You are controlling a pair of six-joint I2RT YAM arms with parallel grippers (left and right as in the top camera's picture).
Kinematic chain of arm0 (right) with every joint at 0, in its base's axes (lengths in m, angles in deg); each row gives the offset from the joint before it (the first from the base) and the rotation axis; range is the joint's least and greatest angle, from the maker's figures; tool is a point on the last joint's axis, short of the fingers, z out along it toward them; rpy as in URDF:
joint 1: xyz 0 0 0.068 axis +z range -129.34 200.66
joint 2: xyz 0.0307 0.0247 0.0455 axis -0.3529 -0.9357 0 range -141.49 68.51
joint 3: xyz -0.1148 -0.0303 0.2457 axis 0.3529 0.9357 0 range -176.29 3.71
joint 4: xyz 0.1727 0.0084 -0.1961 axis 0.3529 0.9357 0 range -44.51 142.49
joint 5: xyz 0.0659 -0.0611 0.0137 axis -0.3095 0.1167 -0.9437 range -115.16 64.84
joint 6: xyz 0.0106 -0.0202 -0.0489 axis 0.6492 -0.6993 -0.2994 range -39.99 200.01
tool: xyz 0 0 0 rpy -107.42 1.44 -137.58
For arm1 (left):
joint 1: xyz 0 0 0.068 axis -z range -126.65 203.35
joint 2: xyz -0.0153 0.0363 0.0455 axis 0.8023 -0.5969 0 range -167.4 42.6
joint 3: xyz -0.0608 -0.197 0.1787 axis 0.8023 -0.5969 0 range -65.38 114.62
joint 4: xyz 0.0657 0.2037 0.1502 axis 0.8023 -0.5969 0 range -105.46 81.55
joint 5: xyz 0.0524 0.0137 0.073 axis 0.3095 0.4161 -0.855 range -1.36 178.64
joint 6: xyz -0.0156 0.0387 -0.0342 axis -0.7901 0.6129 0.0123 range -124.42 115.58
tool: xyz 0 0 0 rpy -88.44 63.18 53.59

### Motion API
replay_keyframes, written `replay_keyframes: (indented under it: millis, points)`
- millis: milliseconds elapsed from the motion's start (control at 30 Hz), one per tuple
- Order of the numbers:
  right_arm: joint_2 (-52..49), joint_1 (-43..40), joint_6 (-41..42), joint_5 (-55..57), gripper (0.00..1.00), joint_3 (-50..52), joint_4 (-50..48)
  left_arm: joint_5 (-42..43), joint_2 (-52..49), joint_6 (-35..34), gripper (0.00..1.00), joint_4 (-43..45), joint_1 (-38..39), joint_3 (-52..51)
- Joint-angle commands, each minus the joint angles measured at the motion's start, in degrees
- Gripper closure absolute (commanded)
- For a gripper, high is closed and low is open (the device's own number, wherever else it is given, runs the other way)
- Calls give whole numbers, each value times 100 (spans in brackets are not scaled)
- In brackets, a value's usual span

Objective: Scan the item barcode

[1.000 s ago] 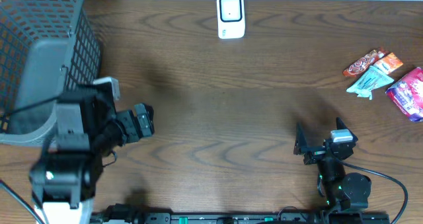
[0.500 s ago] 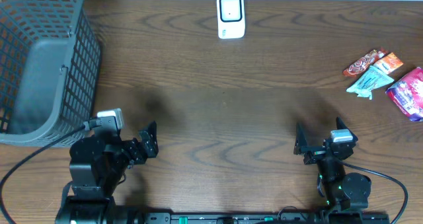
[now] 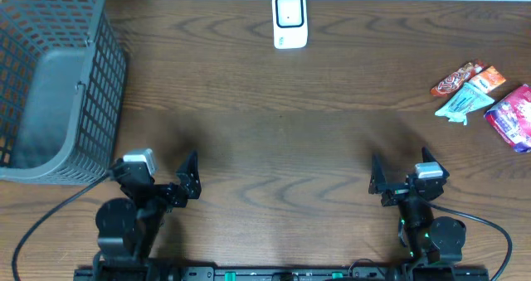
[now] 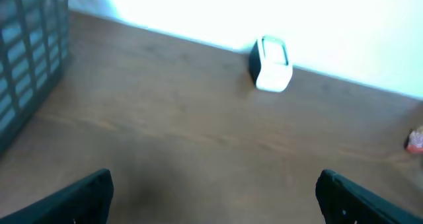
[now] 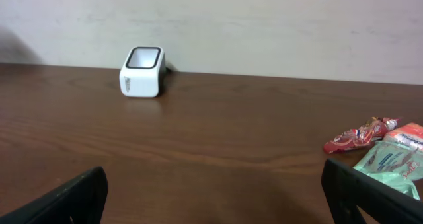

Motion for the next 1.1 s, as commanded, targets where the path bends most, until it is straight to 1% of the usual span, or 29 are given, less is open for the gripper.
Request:
replay_keyframes:
  millis: [0, 300, 400, 567, 733, 1033, 1067]
  points:
    - [37, -13, 81, 11, 1, 11, 22, -74, 424, 103, 2, 511, 17, -356]
    - [37, -13, 81, 11, 1, 11, 22, -101, 1023, 155, 2, 2321, 13, -1261]
    - [37, -13, 81, 11, 1, 11, 22, -160, 1274, 321, 2, 2638, 13, -1543]
    - [37, -13, 81, 11, 1, 11, 22, -378, 1314, 319, 2, 2964, -52, -1867]
    - [37, -13, 81, 11, 1, 11, 22, -597, 1314, 479, 2, 2686, -90, -1904]
    - [37, -13, 81, 11, 1, 11, 22, -680, 1316, 1049, 2, 1287, -149, -1904]
    - [37, -13, 81, 11, 1, 11, 22, -673, 1316, 1082, 2, 1316, -149, -1904]
